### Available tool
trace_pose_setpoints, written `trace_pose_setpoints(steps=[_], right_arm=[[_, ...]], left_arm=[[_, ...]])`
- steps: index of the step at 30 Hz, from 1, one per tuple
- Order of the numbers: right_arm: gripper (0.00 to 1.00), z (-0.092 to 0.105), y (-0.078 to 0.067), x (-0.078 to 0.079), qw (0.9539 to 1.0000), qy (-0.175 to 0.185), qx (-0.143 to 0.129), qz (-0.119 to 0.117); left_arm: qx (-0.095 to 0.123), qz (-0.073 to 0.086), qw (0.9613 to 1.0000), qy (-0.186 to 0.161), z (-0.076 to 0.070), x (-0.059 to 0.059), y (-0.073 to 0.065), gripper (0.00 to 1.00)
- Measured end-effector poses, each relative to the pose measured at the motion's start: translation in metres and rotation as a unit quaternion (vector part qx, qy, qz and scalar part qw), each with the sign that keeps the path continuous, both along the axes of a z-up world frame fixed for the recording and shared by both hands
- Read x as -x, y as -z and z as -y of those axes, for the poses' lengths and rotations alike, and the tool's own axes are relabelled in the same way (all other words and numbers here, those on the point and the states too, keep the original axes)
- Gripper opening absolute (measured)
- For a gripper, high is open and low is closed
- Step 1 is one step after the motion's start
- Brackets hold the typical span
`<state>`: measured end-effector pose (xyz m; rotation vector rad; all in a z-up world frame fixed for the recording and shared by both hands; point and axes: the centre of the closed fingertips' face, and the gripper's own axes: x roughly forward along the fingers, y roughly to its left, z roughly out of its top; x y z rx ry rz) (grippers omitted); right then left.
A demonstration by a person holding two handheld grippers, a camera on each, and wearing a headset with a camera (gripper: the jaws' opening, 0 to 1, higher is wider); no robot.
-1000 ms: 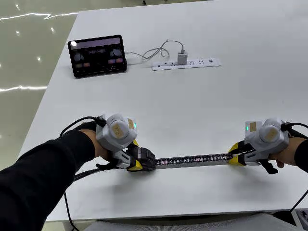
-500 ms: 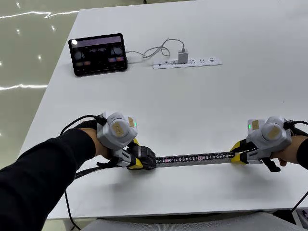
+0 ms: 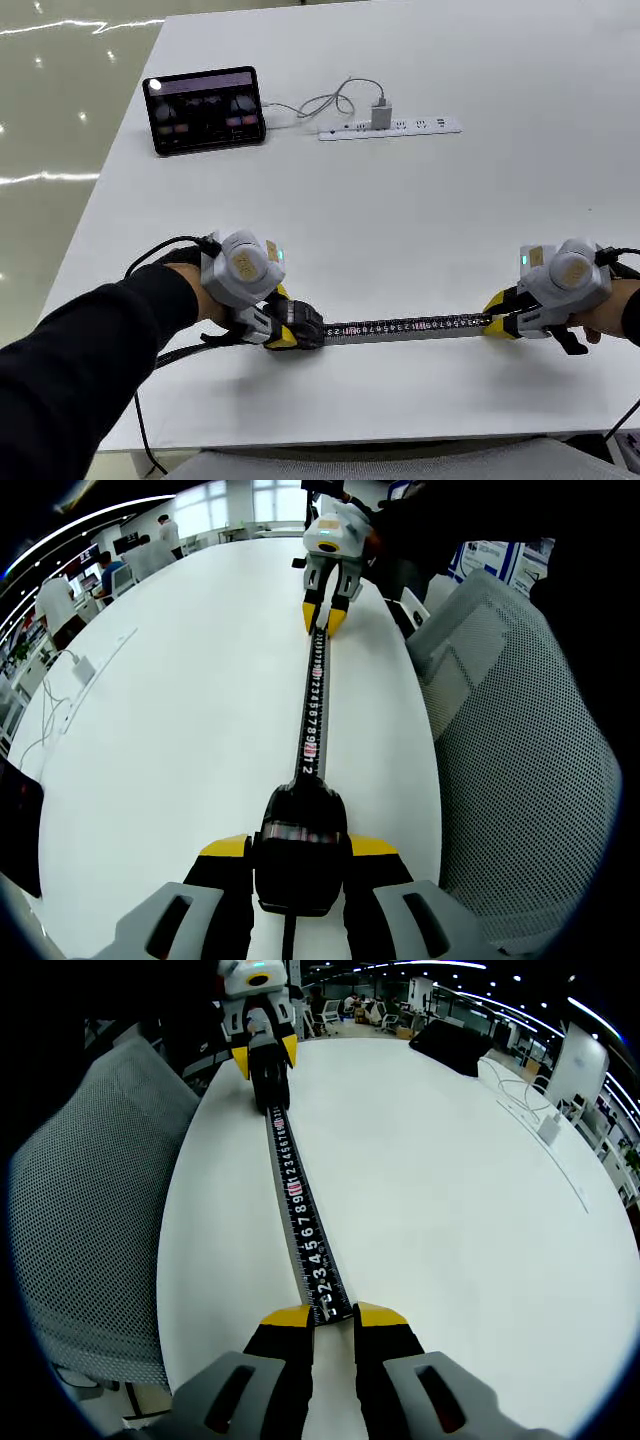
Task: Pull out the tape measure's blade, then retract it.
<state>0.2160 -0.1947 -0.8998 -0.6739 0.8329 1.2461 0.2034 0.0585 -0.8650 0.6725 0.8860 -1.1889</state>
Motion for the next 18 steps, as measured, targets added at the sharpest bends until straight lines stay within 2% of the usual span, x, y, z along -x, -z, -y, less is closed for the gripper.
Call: trace_pose_setpoints(steps=[18], right_arm=[[0.11,0.0004,-0.0014,0.0028,1.0000,-0.005,0.003,-0.004]], left_arm=[[0.002,0.002,1.0000,-0.001,0.0014,-0.0005,0.0002,0.30]])
